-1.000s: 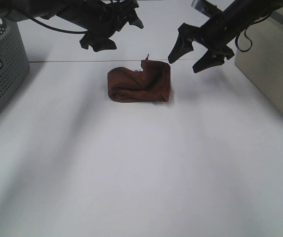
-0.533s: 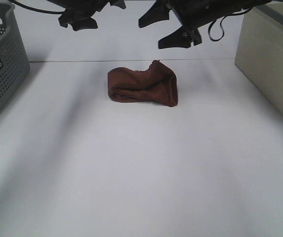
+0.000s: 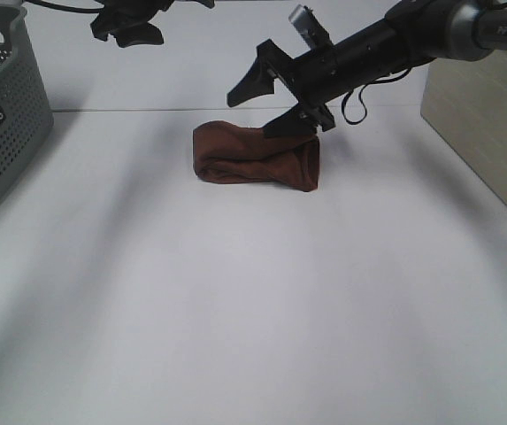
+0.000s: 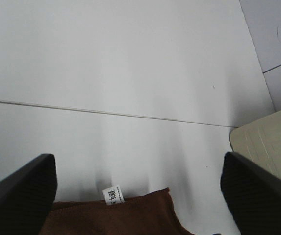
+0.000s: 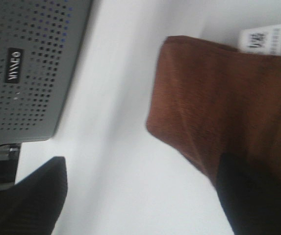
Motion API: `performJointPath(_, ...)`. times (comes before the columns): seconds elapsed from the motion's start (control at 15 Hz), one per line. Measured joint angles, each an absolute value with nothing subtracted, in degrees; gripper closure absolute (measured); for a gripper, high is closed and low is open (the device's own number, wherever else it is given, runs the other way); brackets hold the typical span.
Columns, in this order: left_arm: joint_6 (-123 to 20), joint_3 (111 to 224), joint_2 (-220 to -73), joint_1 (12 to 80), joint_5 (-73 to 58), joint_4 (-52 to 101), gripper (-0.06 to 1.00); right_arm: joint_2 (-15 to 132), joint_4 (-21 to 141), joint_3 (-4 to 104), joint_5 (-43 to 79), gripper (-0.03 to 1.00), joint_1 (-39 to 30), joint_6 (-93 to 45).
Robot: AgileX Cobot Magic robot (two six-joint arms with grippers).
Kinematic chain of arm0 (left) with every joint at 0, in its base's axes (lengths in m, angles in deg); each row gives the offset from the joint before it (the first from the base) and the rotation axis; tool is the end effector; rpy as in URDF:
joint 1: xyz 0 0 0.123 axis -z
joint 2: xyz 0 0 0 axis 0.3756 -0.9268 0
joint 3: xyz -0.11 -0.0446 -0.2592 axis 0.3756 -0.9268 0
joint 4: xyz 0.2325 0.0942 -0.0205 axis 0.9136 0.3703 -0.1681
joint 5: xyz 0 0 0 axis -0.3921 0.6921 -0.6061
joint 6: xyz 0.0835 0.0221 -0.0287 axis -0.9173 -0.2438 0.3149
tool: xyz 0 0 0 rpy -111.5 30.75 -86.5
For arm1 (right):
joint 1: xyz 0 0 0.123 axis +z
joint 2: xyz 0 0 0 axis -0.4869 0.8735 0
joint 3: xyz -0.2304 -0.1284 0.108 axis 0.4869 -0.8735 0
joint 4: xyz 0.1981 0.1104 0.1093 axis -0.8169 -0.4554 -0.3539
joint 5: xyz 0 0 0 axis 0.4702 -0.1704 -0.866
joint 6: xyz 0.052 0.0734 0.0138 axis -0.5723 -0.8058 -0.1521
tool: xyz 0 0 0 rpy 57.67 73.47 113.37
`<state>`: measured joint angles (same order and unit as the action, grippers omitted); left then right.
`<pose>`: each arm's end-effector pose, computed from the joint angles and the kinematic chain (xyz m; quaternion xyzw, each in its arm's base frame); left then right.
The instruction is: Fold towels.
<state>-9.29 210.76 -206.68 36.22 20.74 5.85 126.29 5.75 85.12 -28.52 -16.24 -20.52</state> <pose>0.5241 -0.1587 0.2506 -0.1027 0.8680 -0.3135 0.3712 0.4933 0.1813 0.1538 -0.0649 0.8806 0.4426 0.1561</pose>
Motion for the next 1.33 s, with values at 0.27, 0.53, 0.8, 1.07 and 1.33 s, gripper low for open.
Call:
performJointPath(0.27, -9.3, 210.8, -206.6, 36.2, 21.0, 6.0, 0.09, 126.3, 16.4, 85.1, -26.4, 0.19, -18.4, -25.5)
performJointPath(0.53, -9.4, 210.8, -206.5, 36.2, 22.8, 6.3, 0.09, 126.3, 20.5, 85.1, -25.9, 0.19, -18.7, -27.2)
performJointPath(0.8, -9.8, 210.8, -203.5, 36.2, 25.7, 8.6, 0.09, 126.3, 31.1, 85.1, -25.9, 0.19, -18.8, -34.9)
performJointPath(1.07, -12.2, 210.8, -198.9, 36.2, 43.1, 19.5, 0.09, 120.5, 37.2, 85.1, -35.1, 0.19, -18.8, -38.9)
performJointPath(1.33, -12.1, 210.8, -194.9, 36.3, 55.5, 25.7, 0.09, 115.0, 40.1, 85.1, -41.7, 0.19, -18.7, -40.9)
